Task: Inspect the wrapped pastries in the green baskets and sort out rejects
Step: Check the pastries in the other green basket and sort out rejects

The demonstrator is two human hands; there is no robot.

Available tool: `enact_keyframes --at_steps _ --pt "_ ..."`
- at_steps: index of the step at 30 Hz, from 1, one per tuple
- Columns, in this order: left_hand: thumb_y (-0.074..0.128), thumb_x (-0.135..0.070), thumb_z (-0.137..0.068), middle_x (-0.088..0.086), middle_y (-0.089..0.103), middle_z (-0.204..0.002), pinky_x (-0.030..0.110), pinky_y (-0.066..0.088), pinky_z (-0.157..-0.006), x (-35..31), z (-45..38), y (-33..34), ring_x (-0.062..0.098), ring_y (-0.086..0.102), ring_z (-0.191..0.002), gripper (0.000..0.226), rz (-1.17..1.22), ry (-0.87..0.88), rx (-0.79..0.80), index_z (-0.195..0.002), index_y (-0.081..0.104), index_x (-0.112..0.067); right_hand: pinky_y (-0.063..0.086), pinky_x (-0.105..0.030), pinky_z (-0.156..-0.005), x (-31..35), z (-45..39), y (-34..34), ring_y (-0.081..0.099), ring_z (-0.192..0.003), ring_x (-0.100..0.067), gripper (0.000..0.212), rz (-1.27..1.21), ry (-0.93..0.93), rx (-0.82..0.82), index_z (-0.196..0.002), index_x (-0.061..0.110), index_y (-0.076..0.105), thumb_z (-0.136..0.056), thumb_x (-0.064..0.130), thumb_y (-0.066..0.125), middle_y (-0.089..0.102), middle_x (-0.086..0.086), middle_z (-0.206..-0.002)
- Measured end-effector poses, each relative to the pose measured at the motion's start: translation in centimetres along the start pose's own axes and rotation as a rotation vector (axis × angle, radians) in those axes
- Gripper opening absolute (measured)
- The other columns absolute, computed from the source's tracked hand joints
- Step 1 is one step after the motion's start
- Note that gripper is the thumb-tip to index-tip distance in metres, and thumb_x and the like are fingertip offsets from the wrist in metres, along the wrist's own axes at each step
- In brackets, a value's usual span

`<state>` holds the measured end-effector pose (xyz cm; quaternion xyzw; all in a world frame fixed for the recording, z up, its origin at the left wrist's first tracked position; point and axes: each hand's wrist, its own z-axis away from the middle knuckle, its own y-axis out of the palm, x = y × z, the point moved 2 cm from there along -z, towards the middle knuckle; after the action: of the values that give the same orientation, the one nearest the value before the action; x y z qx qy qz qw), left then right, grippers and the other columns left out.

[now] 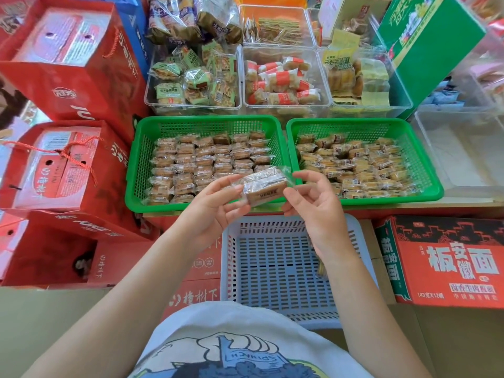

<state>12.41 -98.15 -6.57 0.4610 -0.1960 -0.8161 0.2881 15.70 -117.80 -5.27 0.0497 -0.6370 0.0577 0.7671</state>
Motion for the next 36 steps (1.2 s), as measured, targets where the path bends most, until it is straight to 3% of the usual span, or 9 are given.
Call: enact_keyframes --at_steps 4,9,13,18,22,28,33,35,36 --pt "0.063 -0.006 -0.09 0.012 0.073 -0.096 0.025 0.06 -0.065 0.1 -0.5 0.0 0.022 0.072 -0.079 0.034 0.014 0.003 -0.034 -0.123 0.059 -0.013 0.058 -0.031 -0.066 -0.4 -0.4 0.0 0.069 -0.067 -0.023 0.002 0.144 -0.08 -0.111 -0.091 0.011 0.069 -0.093 0.01 0.068 0.072 -0.009 -0.075" --pt "0.072 -0.024 -0.079 0.0 0.071 -0.084 0.035 0.06 -0.09 0.7 -1.9 -0.2 0.018 0.071 -0.08 0.021 -0.098 0.061 -0.091 -0.094 0.06 -0.015 0.057 -0.034 -0.061 -1.0 -1.1 0.1 0.065 -0.061 -0.017 0.013 0.253 -0.097 -0.132 -0.084 0.012 0.065 -0.095 0.019 0.067 0.067 -0.011 -0.069" --pt "0.077 -0.023 -0.072 0.008 0.074 -0.099 0.029 0.058 -0.088 1.0 -2.8 -0.8 0.02 0.072 -0.093 0.025 -0.182 0.111 -0.125 -0.094 0.067 -0.014 0.051 -0.039 -0.059 -2.0 -2.0 0.2 0.06 -0.062 -0.032 0.019 0.327 -0.104 -0.145 -0.079 0.017 0.059 -0.095 0.024 0.067 0.063 -0.014 -0.067" --pt "0.079 -0.008 -0.082 0.015 0.072 -0.109 0.042 0.06 -0.086 1.7 -5.1 -2.5 0.03 0.073 -0.098 0.013 -0.377 0.092 -0.289 -0.079 0.067 -0.009 0.043 -0.021 -0.067 -3.0 -3.4 0.5 0.054 -0.071 -0.012 0.02 0.482 -0.16 -0.095 -0.078 0.015 0.059 -0.094 0.022 0.068 0.056 0.0 -0.077" --pt "0.073 -0.009 -0.09 0.009 0.074 -0.08 0.031 0.062 -0.065 2.0 -6.7 -3.0 0.02 0.073 -0.071 0.012 -0.655 0.027 -0.297 -0.088 0.062 -0.005 0.038 -0.026 -0.088 -4.3 -5.2 0.8 0.048 -0.1 -0.017 0.01 0.671 -0.167 0.046 -0.088 0.023 0.058 -0.096 0.027 0.063 0.044 0.01 -0.102" --pt "0.065 -0.015 -0.096 0.006 0.07 -0.078 0.028 0.049 -0.052 2.2 -10.2 -3.9 0.012 0.06 -0.055 0.008 -0.929 0.052 -0.314 -0.094 0.058 -0.016 0.043 -0.012 -0.077 -4.6 -7.6 1.1 0.055 -0.095 -0.003 0.026 0.685 -0.02 0.254 -0.1 0.023 0.049 -0.089 0.027 0.073 0.059 0.006 -0.101" --pt "0.051 -0.032 -0.104 -0.006 0.059 -0.069 0.031 0.035 -0.048 1.9 -12.9 -3.8 0.013 0.052 -0.058 0.012 -1.428 0.228 -0.358 -0.101 0.056 -0.021 0.036 0.0 -0.08 -5.2 -10.8 1.3 0.054 -0.097 -0.002 0.045 0.771 -0.057 0.203 -0.127 0.023 0.056 -0.087 0.019 0.076 0.059 0.009 -0.111" --pt "0.044 -0.036 -0.105 -0.001 0.068 -0.095 0.034 0.047 -0.059 2.1 -14.3 -4.5 0.017 0.061 -0.081 0.024 -1.589 0.301 -0.342 -0.116 0.059 -0.019 0.035 -0.002 -0.085 -5.3 -12.6 1.0 0.051 -0.099 -0.008 0.038 0.87 -0.173 0.124 -0.124 0.014 0.059 -0.088 0.012 0.073 0.056 0.003 -0.111" --pt "0.043 -0.036 -0.105 0.003 0.067 -0.116 0.037 0.052 -0.075 2.6 -15.0 -5.0 0.02 0.061 -0.102 0.032 -1.669 0.33 -0.274 -0.127 0.058 -0.018 0.039 -0.009 -0.089 -5.4 -13.5 0.8 0.052 -0.101 -0.012 0.036 0.916 -0.225 0.111 -0.123 0.011 0.059 -0.089 0.008 0.07 0.056 -0.001 -0.111"
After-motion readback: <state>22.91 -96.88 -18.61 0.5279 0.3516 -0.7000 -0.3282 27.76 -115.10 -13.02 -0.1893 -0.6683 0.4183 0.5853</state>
